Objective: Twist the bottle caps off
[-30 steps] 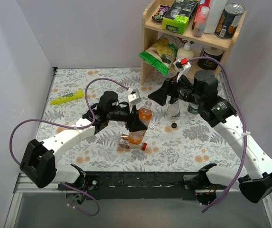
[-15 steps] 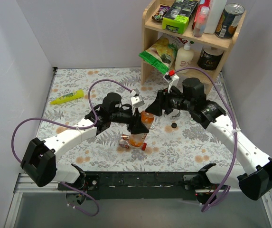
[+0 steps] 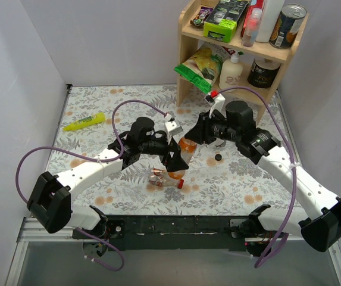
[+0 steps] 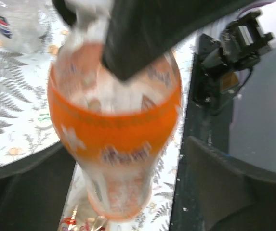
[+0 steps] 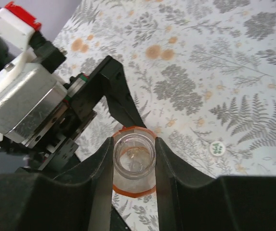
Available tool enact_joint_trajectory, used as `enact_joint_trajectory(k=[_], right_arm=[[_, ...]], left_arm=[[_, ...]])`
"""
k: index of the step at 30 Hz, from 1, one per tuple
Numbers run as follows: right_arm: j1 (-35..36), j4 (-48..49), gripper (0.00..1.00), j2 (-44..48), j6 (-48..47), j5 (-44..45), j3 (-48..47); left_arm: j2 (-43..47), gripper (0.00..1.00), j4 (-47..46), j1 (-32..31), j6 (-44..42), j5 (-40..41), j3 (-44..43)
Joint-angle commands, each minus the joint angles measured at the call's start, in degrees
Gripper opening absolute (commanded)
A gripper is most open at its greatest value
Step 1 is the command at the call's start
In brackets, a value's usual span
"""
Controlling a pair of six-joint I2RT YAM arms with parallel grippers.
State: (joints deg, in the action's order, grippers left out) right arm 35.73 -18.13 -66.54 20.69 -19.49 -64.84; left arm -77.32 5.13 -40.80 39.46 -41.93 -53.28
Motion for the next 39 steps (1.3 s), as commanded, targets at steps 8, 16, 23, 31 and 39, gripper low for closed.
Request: enact_joint_trajectory(k=[8,16,23,31,39], right_arm=[[5.1,8.7,0.01,2.4,-10.6,32.7,-0.4],[7.3,19.5,0.01,-6.5,-16.2,38.6,-0.6],[7.3,22.3,0.01,-14.5,-18.0,39.7,-2.6],[5.7,25.8,0.01,-17.1,-17.5,39.7,0.5],[5.4,25.2,0.01,-18.2,-16.6,39.2,2.2]], left_arm=[[7.5,0.98,-8.2,14.1,9.9,12.5,1.2],[7.5,0.98,-6.4,16.6,10.0,17.1,0.6],[6.8,0.98,-5.8,16.6,10.5,15.7,0.1],[7.0,0.98,-5.5,16.6,10.4,15.6,-0.2],[6.1,0.98,-5.5,16.6,10.5,14.6,-0.6]])
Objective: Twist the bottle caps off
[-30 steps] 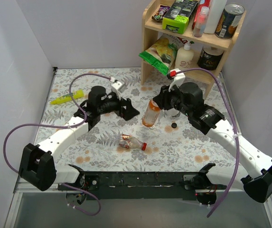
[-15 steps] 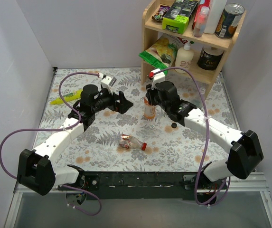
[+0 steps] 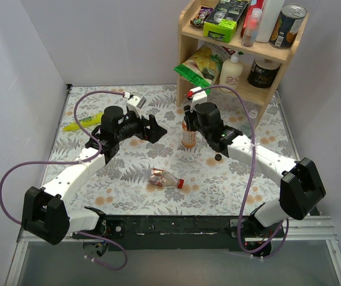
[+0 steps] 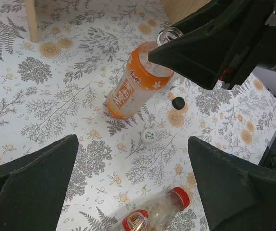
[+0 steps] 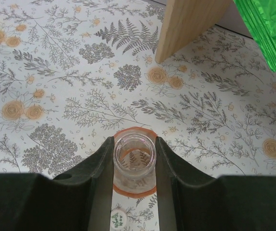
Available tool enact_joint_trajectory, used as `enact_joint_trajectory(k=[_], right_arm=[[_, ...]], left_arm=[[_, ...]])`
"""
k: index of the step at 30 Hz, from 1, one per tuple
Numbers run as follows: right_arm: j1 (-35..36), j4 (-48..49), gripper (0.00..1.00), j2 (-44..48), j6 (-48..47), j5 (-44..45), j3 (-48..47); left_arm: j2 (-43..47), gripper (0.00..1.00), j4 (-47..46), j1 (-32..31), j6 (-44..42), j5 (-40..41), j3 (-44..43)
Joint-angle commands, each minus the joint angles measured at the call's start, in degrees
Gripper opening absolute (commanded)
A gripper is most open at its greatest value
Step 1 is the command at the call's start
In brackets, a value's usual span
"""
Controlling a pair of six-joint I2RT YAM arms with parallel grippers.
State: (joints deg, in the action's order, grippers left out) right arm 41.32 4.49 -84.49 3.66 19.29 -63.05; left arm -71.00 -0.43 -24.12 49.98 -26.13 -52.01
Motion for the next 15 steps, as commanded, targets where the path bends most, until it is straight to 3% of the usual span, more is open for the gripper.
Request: enact_joint_trajectory(k=[1,4,7,8,11,15], right_arm=[[-0.3,2.1,0.01,-0.5,0.8,0.4,0.1],[-1.0,0.1,0.04,-1.4,1.6,0.1,-0.5],[-1.4,-1.2,0.24,-1.9,2.6,-0.3,-1.4],[-1.7,-1.3,0.37,-2.0,2.8,-0.3,-1.6],[-1.9,-1.6,0.52,-1.9,3.0,-0.7,-2.3],[-1.9,-2.3,0.6,-2.6,2.9,-1.1,-3.9]], left_arm=[[-0.4,0.98,0.1,-0.1,0.2,-1.5,-1.9],[-0.5,0.98,0.1,-0.1,0.2,-1.7,-2.0],[-0.5,0.98,0.1,-0.1,0.2,-1.7,-2.0],[-0.5,0.98,0.1,-0.1,0.2,-1.7,-2.0],[-0.3,0.98,0.1,-0.1,0.3,-2.0,-2.0],[-0.2,0.98,0.1,-0.1,0.2,-2.1,-2.0]])
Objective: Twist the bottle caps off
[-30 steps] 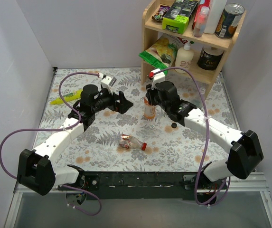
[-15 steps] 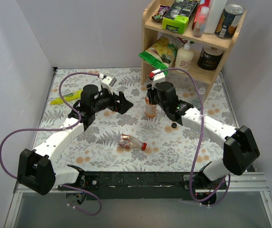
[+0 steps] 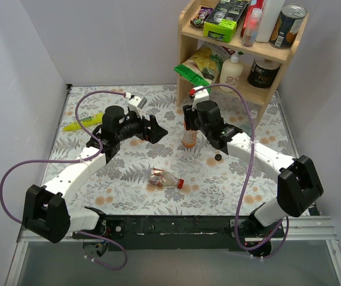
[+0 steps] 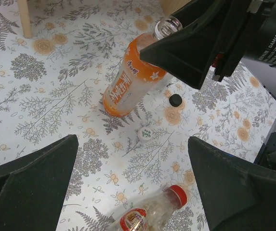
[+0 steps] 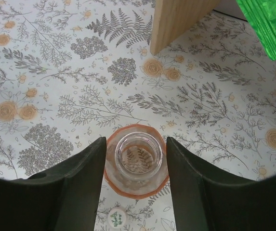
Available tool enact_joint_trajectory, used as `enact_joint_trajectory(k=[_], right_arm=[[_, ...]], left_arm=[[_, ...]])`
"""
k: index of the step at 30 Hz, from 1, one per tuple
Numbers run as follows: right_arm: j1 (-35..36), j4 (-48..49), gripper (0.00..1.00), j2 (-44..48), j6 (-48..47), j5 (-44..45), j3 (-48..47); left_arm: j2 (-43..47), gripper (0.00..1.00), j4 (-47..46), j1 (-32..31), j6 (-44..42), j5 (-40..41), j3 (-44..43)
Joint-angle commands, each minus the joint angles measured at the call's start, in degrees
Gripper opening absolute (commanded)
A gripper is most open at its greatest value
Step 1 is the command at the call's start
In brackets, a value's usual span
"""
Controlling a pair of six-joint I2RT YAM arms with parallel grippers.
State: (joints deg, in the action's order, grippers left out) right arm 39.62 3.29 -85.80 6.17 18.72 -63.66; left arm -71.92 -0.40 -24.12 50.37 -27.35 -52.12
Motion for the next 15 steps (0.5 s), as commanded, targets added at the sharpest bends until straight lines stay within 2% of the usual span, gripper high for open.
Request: enact_joint_trajectory(k=[1,5,8,10,15], right_arm=[[-0.3,-1.3,0.61,-1.4,0.3,-0.5,-3.6],[-0.4,-1.6,0.66,-1.9,0.2,-0.3,-4.5],[-0.5,-1.8,0.82,-1.7,0.2,-0.2,-5.1],[-0.5,-1.9,0.88,-1.4,-0.1,-0.2,-5.6],[-0.5,-2.1,0.91,0.3,-0.7,-1.3,-6.6]], left_arm=[[0.8,0.98,0.1,-0.1,-0.1,-0.9,-1.9],[0.9,0.98,0.1,-0.1,-0.2,-0.9,-1.9],[0.8,0.98,0.1,-0.1,-0.2,-1.2,-2.0],[1.0,0.98,0.1,-0.1,-0.4,-1.5,-2.0],[1.1,0.98,0.1,-0.1,-1.1,-2.0,-1.9]])
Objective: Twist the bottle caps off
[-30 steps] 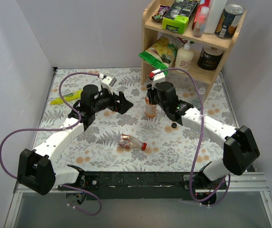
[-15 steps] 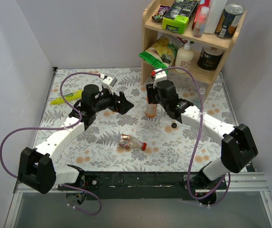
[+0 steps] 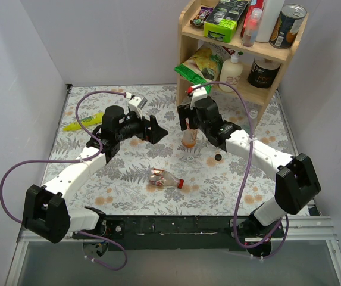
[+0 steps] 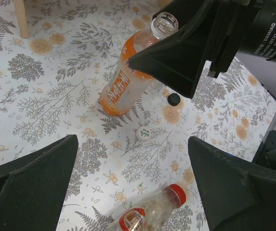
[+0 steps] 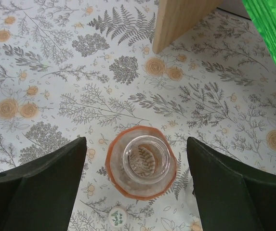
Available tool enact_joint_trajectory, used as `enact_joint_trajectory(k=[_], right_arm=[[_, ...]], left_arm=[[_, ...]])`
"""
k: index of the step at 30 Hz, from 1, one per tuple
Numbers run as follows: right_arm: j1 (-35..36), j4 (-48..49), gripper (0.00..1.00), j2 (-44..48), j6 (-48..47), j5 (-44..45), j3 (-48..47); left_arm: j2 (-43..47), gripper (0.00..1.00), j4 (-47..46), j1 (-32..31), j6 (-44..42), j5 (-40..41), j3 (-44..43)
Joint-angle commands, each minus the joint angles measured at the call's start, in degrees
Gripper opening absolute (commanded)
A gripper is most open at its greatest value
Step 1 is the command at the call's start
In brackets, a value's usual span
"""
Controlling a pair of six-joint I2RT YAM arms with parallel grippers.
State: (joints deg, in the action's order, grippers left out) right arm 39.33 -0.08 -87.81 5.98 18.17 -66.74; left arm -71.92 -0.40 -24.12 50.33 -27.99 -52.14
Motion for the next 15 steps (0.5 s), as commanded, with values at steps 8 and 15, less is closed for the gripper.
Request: enact_joint_trajectory(k=[8,15], right_arm=[[-0.2,0.4,0.92,12.5,0.6,-1.6,-1.0],[-0.9,-4.6,0.92,22.2,-1.1,-2.8,2.2]], left_arm=[[0.6,0.98,8.2,-5.1,-16.6,-5.1,-1.3],[5.8,0.98,12.4,-15.6,-25.6,4.2,5.0]])
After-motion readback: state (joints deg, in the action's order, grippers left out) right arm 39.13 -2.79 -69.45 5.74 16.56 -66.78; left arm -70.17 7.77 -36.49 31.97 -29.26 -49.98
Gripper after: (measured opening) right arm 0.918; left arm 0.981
